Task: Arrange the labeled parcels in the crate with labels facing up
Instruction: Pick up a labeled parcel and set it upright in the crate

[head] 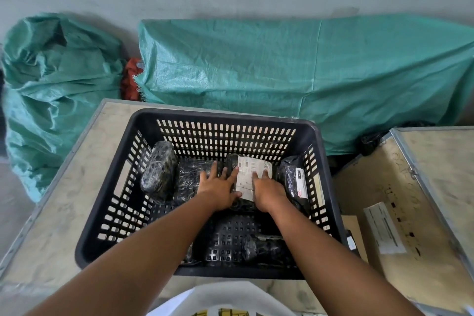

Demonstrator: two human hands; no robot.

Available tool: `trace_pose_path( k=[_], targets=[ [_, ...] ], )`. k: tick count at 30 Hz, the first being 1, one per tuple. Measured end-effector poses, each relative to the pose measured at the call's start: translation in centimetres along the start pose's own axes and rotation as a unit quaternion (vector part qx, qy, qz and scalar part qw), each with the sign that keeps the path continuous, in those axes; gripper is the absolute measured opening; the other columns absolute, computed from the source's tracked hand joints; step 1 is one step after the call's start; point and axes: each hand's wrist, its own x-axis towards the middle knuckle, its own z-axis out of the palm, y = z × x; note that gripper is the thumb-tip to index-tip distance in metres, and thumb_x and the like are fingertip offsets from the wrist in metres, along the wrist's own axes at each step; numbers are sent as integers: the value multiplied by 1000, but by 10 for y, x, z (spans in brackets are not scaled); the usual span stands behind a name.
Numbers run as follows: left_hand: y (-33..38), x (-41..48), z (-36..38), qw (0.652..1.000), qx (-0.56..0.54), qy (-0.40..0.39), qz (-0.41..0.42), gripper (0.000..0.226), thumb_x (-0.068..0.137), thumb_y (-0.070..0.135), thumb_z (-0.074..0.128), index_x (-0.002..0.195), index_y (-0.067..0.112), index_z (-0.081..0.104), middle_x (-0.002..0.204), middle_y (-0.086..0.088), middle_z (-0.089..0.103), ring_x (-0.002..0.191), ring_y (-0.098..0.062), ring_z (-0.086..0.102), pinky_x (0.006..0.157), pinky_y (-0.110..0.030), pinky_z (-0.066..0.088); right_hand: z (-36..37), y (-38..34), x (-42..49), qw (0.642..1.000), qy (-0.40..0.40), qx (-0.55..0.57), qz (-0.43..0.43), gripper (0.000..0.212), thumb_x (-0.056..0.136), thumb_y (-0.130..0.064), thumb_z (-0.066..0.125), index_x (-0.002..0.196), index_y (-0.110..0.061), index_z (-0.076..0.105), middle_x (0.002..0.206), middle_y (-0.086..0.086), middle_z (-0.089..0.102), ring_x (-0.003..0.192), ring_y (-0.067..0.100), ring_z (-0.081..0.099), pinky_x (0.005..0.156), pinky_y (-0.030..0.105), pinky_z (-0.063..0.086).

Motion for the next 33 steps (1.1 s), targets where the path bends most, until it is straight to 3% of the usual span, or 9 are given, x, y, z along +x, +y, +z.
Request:
trace_pose_path(
  k=[5, 12, 17, 19, 20, 22, 24, 29, 33],
  targets=[
    [-16, -8, 22, 996, -61, -56, 39, 92, 100, 52, 49, 160, 32, -19, 172, -4, 5, 154, -32, -23, 113, -76, -9, 2, 0, -2, 999, -23, -41, -21, 84, 100, -30, 63, 165, -21, 12, 172, 16, 6, 144, 38, 39, 112, 45, 43],
    [15, -8, 31, 996, -70, -44, -22, 110, 92, 29, 64, 159, 19, -23, 171, -16, -5, 150, -42, -28, 112, -78, -10, 3, -4, -4, 998, 35, -52, -19, 81, 96, -35, 69, 162, -18, 25, 169, 17, 22, 135, 37, 49, 103, 43, 50],
    [-2, -6, 35, 994, -108, 5, -6, 98, 96, 27, 62, 162, 29, -10, 172, -5, 6, 156, -32, -17, 117, -73, -3, -21, -5, -17, 974, 61, 218, -20, 75, 92, -23, 76, 157, -15, 38, 155, 12, 47, 125, 26, 61, 111, 41, 46],
    [-13, -4, 35, 993, -121, 11, 5, 92, 97, 32, 62, 163, 34, -2, 172, 1, 13, 157, -27, -12, 118, -69, -4, -43, 3, -30, 947, 126, 291, -50, 63, 93, -21, 74, 151, -16, 49, 154, 8, 51, 99, 7, 66, 109, 41, 49],
    [-17, -3, 35, 992, -129, 12, 9, 91, 97, 35, 63, 163, 37, 0, 172, 3, 16, 158, -26, -11, 119, -68, -5, -52, 9, -37, 936, 173, 303, -57, 56, 93, -21, 74, 146, -16, 55, 152, 7, 53, 99, 5, 66, 109, 41, 50],
    [-22, 0, 35, 989, -146, 16, 12, 90, 96, 40, 65, 162, 41, 3, 171, 5, 19, 158, -24, -11, 120, -65, -7, -64, 25, -53, 911, 276, 302, -54, 46, 92, -21, 76, 136, -18, 65, 148, 6, 58, 127, 19, 61, 116, 40, 41],
    [-24, 1, 36, 987, -161, 20, 10, 91, 95, 41, 67, 162, 43, 5, 171, 4, 20, 158, -23, -12, 120, -64, -10, -67, 39, -70, 906, 337, 255, -28, 45, 89, -24, 79, 133, -20, 69, 146, 9, 59, 137, 30, 50, 116, 41, 35],
    [-22, 0, 36, 985, -170, 29, 6, 91, 94, 39, 69, 162, 42, 10, 171, -4, 19, 158, -24, -10, 120, -63, -9, -40, 48, -89, 939, 202, 275, 28, 76, 91, -28, 78, 158, -26, 40, 167, 21, 22, 154, 36, 21, 123, 42, 22],
    [-20, -2, 31, 987, -160, 11, 11, 90, 95, 36, 69, 162, 40, 10, 170, 2, 20, 157, -26, -12, 117, -66, -11, -31, 49, -86, 935, 201, 293, 21, 79, 92, -31, 77, 159, -32, 36, 165, 20, 29, 153, 35, 23, 123, 43, 22]
  ],
)
